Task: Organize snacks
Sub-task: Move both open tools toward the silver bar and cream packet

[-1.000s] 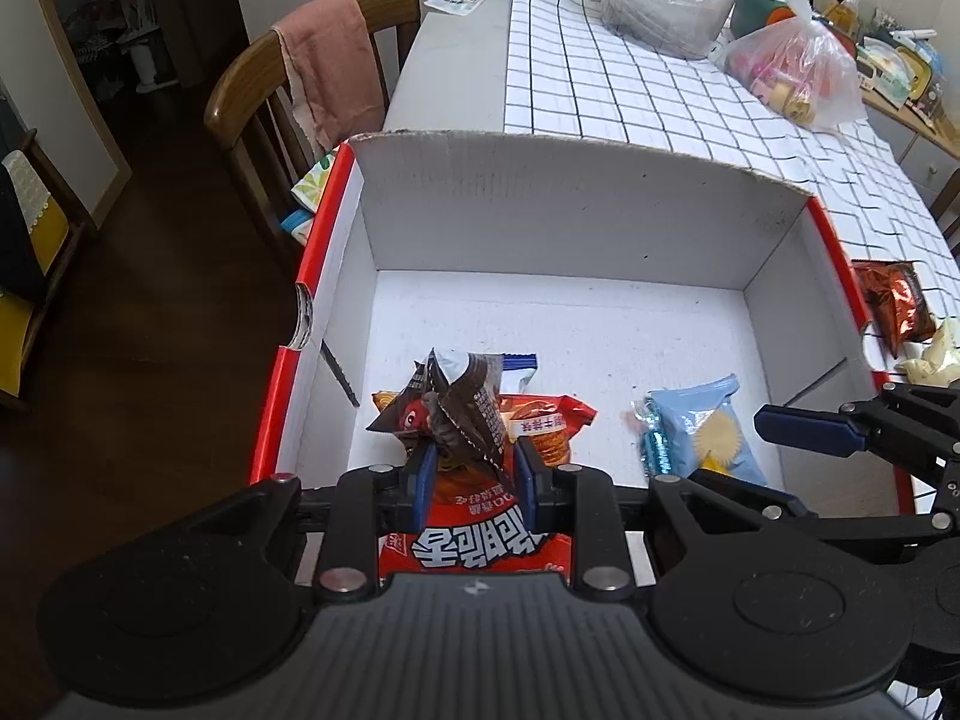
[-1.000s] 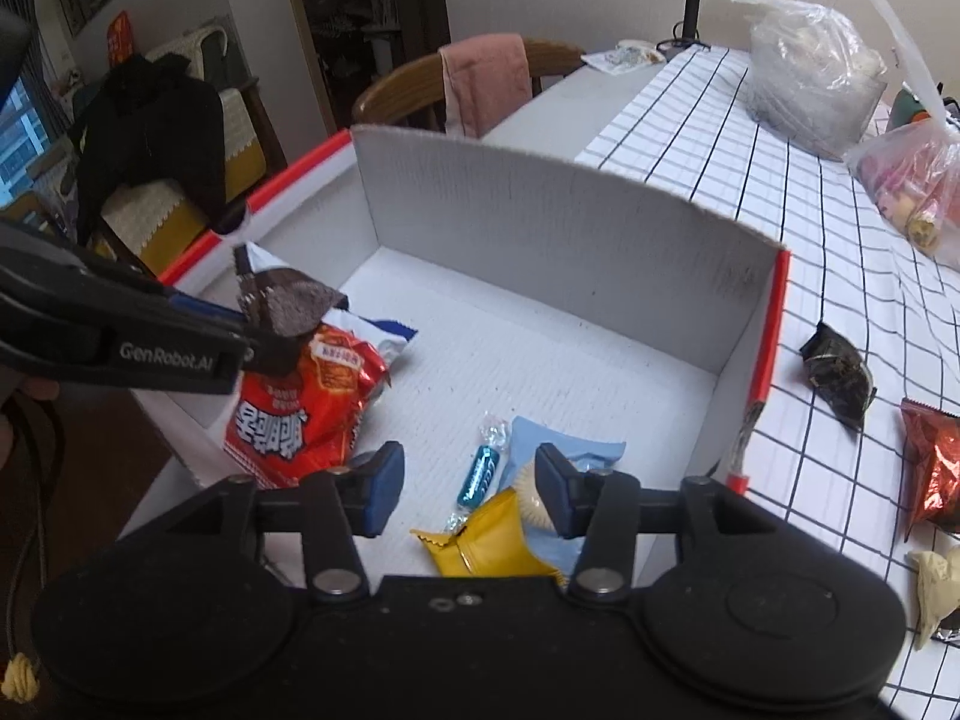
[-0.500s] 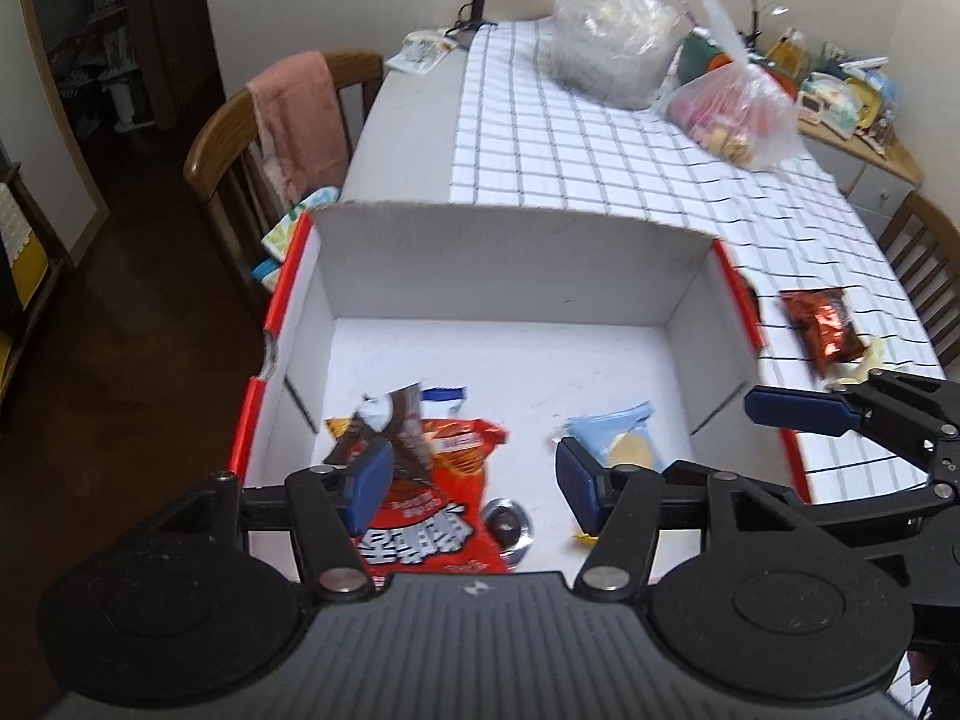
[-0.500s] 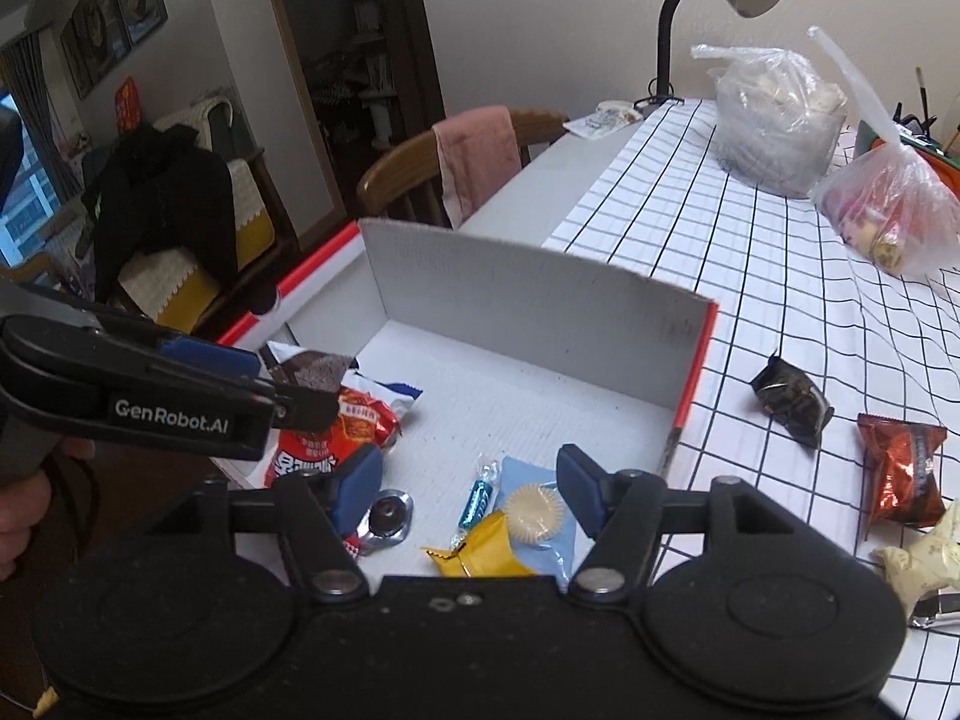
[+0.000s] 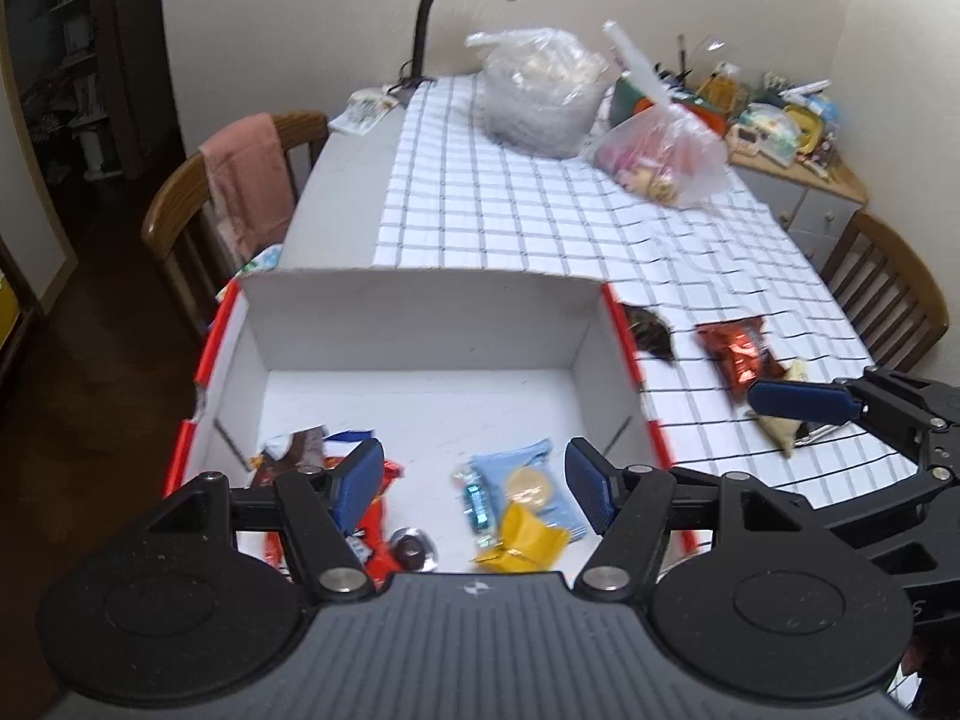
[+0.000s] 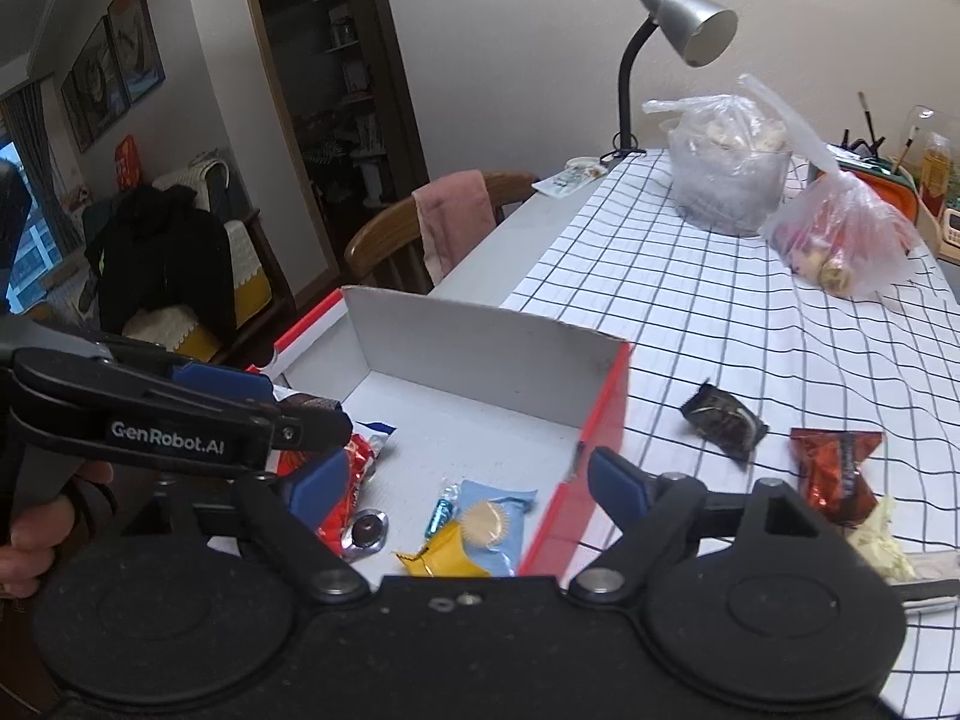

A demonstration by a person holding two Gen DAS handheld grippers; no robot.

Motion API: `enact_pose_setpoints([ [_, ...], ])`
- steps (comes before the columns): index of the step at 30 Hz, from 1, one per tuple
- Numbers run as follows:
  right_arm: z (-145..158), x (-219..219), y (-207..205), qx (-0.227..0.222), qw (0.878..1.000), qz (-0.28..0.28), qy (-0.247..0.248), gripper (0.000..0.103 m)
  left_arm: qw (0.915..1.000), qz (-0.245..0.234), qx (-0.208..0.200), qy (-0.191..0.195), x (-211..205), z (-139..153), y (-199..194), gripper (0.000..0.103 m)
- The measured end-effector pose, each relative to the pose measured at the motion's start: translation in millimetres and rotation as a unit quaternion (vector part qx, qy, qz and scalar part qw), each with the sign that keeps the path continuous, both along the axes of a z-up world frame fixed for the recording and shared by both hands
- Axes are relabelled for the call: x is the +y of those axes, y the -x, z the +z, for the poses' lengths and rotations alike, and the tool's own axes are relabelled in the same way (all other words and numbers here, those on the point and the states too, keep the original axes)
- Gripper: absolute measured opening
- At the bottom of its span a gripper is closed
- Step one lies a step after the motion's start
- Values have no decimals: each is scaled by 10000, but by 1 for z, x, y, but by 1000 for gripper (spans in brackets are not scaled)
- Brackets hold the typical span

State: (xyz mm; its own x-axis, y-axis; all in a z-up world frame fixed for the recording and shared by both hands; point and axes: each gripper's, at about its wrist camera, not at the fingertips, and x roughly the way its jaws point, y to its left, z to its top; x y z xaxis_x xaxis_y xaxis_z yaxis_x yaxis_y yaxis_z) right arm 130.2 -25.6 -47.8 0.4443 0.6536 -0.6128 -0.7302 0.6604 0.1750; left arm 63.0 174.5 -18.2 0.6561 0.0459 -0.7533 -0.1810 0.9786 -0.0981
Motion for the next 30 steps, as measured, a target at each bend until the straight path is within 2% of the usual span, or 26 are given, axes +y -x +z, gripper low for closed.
enact_pose_setpoints([
  [10,3,-64,-4,-14,9993,-329,-193,89,9991,-294,-298,60,-51,7,-6,73],
  [12,2,-80,-5,-42,9989,-418,-206,93,9988,-372,-299,89,-64,5,-11,73],
  [13,2,-89,-6,-59,9986,-472,-228,100,9986,-413,-298,107,-70,5,-13,73],
  [17,2,-125,-13,-112,9973,-654,-301,102,9974,-605,-307,238,-97,1,-24,74],
  [25,-14,-194,-37,-147,9954,-942,54,103,9936,-1032,-277,356,-159,-13,-54,77],
  [30,-27,-226,-59,-167,9960,-823,316,103,9919,-1222,-129,318,-194,-30,-77,77],
])
